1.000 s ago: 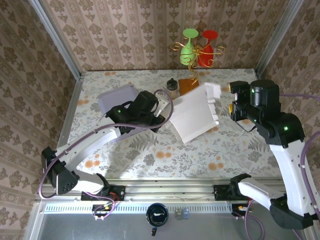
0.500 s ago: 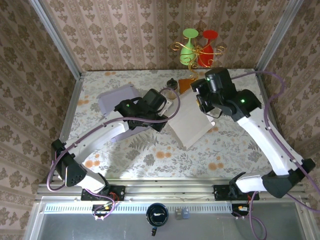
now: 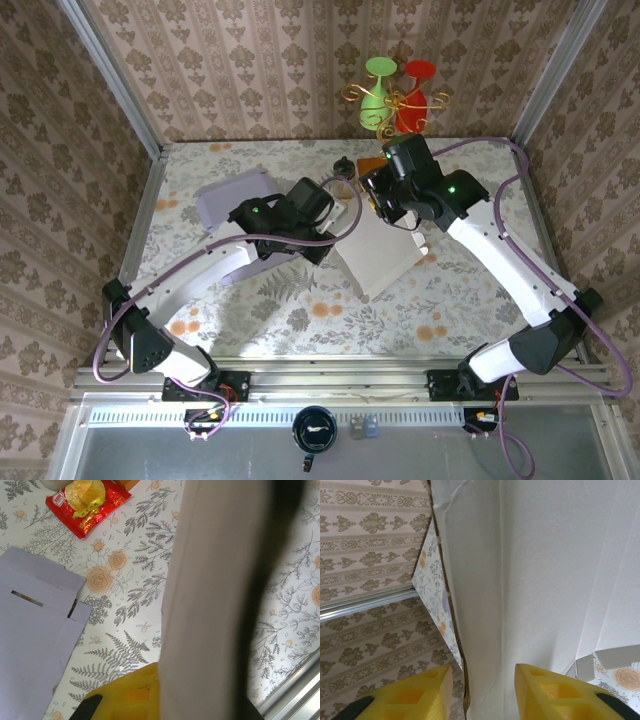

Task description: Fold the paper box

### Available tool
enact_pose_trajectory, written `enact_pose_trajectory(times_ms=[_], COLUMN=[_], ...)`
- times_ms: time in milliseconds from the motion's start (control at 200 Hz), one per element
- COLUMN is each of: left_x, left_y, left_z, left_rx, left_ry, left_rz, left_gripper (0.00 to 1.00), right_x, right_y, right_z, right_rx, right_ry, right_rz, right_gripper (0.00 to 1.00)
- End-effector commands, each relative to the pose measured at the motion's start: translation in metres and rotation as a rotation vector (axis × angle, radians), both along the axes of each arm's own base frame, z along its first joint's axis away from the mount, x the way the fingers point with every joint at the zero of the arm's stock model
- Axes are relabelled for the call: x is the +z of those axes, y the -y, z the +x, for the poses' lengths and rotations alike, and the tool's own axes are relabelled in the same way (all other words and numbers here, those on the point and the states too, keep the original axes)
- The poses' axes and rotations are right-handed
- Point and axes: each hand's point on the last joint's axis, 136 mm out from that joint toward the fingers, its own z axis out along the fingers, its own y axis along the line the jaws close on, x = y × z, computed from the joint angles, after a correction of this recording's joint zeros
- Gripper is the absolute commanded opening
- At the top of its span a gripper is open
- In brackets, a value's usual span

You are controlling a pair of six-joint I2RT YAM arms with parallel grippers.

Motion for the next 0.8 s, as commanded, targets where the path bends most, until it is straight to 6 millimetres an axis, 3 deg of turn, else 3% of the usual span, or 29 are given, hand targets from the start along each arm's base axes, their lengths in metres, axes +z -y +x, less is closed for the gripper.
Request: enact_pose_trajectory(times_ms=[0, 625, 710, 795], left_x=[0.009, 0.012, 0.019, 0.028], left_y=[0.000, 0.002, 0.005, 0.009], left_z=[0.002, 0.000, -0.003, -0.010], left_rx=[-0.022, -0.037, -0.046, -0.066], left_ry=[0.027, 0.048, 0.062, 0.075], left_rz=[0.025, 0.014, -0.027, -0.104], left_gripper=[0.00, 0.00, 0.32, 0.52], right_x=[0.000, -0.021, -0.024, -0.027], right_y=[-0.005, -0.004, -0.002, 0.002], right_z=[0.003, -0.002, -0.002, 0.000], right_rx=[0.011, -0.018, -0.042, -0.077], right_ry=[0.004, -0.045, -0.038, -0.011], right_rz=[0.003, 0.024, 0.042, 0.075], right_gripper=[0.35, 0.02, 0.00, 0.00])
